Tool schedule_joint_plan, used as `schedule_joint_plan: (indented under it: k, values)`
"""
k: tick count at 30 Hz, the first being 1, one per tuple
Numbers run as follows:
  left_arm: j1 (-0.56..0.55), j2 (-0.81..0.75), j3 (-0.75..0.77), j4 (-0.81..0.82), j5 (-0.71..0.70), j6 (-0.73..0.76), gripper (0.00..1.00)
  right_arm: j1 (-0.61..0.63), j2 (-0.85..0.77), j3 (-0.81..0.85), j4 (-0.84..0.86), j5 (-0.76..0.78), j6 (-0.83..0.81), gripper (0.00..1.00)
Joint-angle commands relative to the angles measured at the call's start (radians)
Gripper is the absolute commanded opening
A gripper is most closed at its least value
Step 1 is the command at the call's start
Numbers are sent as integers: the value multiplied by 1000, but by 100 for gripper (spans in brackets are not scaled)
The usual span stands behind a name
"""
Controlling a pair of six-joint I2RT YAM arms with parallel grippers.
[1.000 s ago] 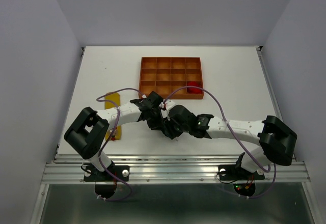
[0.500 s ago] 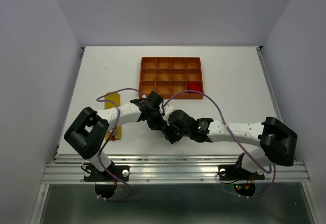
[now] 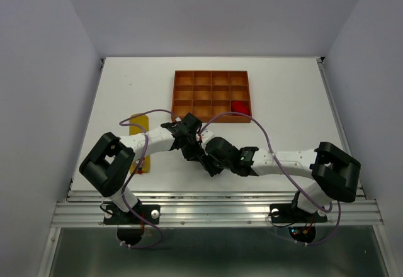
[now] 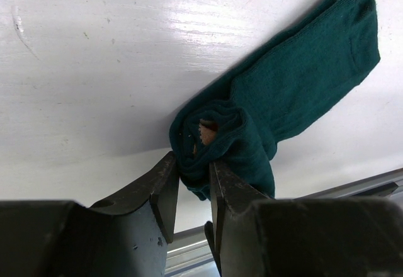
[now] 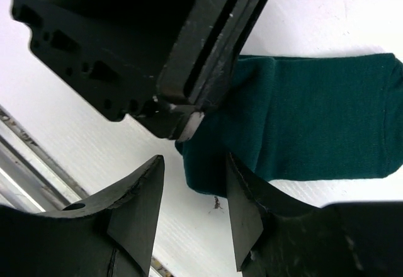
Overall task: Roll the socks
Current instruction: Roll the sock at the center of the board.
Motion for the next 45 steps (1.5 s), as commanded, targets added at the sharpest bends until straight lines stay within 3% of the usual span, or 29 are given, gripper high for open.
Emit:
schedule_joint_plan:
  k: [1,15,21,24,27,36,45]
  values:
    - [-14,-4,2,-49,2,0,34,10,22,-18,35,75,-2,49]
    - [-14,-14,21,-63,18,-2,34,10,121,-34,0,117,4,48]
    - [-13,-21,33,-72,25,-5,35,10,151,-34,-10,112,5,37]
    - [-8,-35,41,-77,19,-5,38,10,155,-29,-20,108,18,24]
    - [-1,-55,50,-85,13,-2,41,10,151,-26,-28,95,33,17]
    - [47,-145,49,-115,-35,6,44,10,115,1,-31,-79,90,9]
    - [97,-239,-17,-95,-25,18,44,-90,103,31,-48,-383,142,9]
